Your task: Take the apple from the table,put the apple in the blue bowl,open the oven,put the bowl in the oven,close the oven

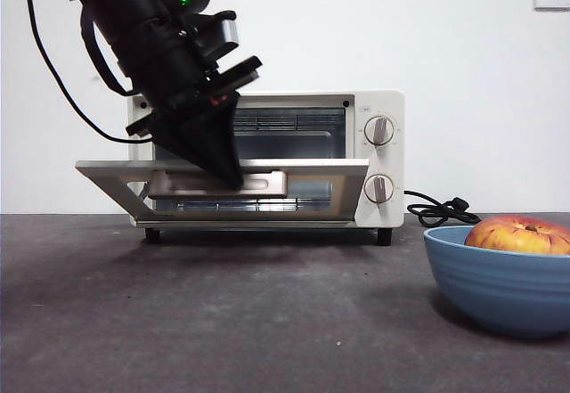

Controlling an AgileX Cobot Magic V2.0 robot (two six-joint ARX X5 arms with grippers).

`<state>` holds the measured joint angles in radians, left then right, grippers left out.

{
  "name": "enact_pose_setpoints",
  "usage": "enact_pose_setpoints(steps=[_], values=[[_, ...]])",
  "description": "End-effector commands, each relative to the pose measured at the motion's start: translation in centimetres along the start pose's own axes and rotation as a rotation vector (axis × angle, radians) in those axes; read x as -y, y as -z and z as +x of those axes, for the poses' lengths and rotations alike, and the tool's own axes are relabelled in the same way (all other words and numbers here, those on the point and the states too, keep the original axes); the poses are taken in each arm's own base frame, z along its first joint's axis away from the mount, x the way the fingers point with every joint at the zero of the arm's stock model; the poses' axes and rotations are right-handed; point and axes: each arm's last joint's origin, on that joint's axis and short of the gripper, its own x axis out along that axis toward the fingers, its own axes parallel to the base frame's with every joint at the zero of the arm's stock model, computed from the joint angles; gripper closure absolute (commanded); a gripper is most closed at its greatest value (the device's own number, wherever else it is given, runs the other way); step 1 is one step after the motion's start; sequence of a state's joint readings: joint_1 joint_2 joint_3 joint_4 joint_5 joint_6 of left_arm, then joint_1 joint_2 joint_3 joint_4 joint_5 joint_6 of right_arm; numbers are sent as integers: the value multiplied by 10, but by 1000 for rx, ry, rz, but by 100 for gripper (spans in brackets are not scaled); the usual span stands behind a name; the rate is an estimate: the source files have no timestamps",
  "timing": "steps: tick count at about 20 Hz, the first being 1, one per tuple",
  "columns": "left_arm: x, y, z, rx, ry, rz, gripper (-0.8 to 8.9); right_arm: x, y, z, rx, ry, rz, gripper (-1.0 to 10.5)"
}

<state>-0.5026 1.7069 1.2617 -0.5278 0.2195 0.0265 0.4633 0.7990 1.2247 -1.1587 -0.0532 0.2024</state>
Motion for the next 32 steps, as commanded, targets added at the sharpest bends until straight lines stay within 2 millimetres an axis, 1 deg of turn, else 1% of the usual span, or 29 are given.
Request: enact_pose_setpoints(steps=[1,8,13,16,20,22,23,25,26,27,29,31,32], values=[[-2,1,8,40,-41,-19,819,0,-1,0,6,-2,6,958],[-4,25,22,-24,-40,-33,819,0,-2,2,-2,0,3,958],[-4,30,24,-51,-34,-38,819,-1,-5,8,-24,5,4,958],[2,34,23,-94,-24,-16,819,-1,-7,16,-59,13,6,958],[17,35,13,-115,-1,51,819,0,-12,35,-121,38,21,958],[24,38,3,-141,8,75,819,3,-14,46,-162,62,29,958],[28,40,-5,-154,13,93,819,8,-13,55,-192,89,42,958],[34,42,-22,-162,26,107,819,24,-8,74,-229,146,90,958],[36,42,-31,-151,31,110,819,32,-3,85,-249,144,118,958],[38,42,-43,-128,54,113,819,42,5,98,-286,109,167,958],[44,42,-68,-65,104,123,819,58,19,120,-341,75,236,958],[49,45,-93,-5,132,135,819,69,29,134,-388,96,279,935],[51,47,-104,15,131,139,819,71,30,138,-413,104,297,891]])
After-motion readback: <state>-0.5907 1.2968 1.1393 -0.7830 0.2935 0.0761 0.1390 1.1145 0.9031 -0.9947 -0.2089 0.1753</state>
